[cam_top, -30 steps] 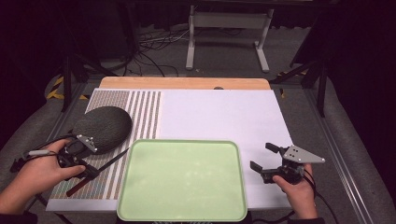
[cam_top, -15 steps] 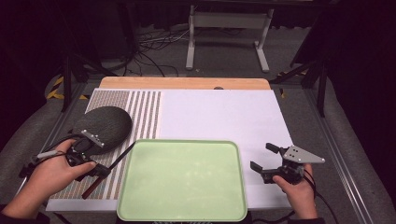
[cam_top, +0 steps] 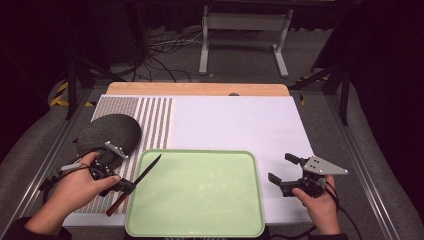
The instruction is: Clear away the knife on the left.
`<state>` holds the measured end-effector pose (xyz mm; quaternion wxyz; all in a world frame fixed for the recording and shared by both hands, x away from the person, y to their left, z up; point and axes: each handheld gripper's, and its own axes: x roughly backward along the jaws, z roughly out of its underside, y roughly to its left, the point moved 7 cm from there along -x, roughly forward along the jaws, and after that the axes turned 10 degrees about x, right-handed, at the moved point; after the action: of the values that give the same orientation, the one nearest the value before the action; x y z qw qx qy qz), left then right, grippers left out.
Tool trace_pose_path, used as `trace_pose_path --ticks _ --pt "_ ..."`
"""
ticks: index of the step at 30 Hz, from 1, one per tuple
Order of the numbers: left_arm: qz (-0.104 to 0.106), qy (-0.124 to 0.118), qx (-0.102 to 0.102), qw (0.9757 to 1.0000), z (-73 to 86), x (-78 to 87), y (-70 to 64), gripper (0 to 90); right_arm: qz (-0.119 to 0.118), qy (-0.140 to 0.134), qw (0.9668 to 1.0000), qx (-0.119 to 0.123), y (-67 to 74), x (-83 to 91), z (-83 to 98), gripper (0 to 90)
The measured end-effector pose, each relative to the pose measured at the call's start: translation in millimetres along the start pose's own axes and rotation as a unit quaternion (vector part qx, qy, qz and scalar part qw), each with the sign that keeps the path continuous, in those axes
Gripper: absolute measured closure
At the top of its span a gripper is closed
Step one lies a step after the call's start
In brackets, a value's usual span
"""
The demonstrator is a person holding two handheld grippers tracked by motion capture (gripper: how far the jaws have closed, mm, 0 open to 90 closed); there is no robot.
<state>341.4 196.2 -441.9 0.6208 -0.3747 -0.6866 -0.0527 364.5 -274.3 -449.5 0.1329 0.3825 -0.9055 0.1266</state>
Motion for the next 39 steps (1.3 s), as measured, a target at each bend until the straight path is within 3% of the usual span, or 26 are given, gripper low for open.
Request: trace_pose_path --ticks 24,28,39 --pt "0.040 -0.001 0.000 0.9992 -14.1 -38.3 -23.2 77.9 -0.003 0.001 1.0000 0.002 0.5 -0.4 0.5 4.2" --pt "0.036 0.001 0.000 0.9993 -15.4 -44.3 -23.6 77.9 -0.004 0.000 1.0000 0.001 0.6 0.2 0.4 4.2" --pt "0.051 -0.013 0.009 0.9986 -17.3 -56.3 -26.2 77.9 -0.004 -0.001 1.0000 0.002 0.7 0.3 0.4 4.2"
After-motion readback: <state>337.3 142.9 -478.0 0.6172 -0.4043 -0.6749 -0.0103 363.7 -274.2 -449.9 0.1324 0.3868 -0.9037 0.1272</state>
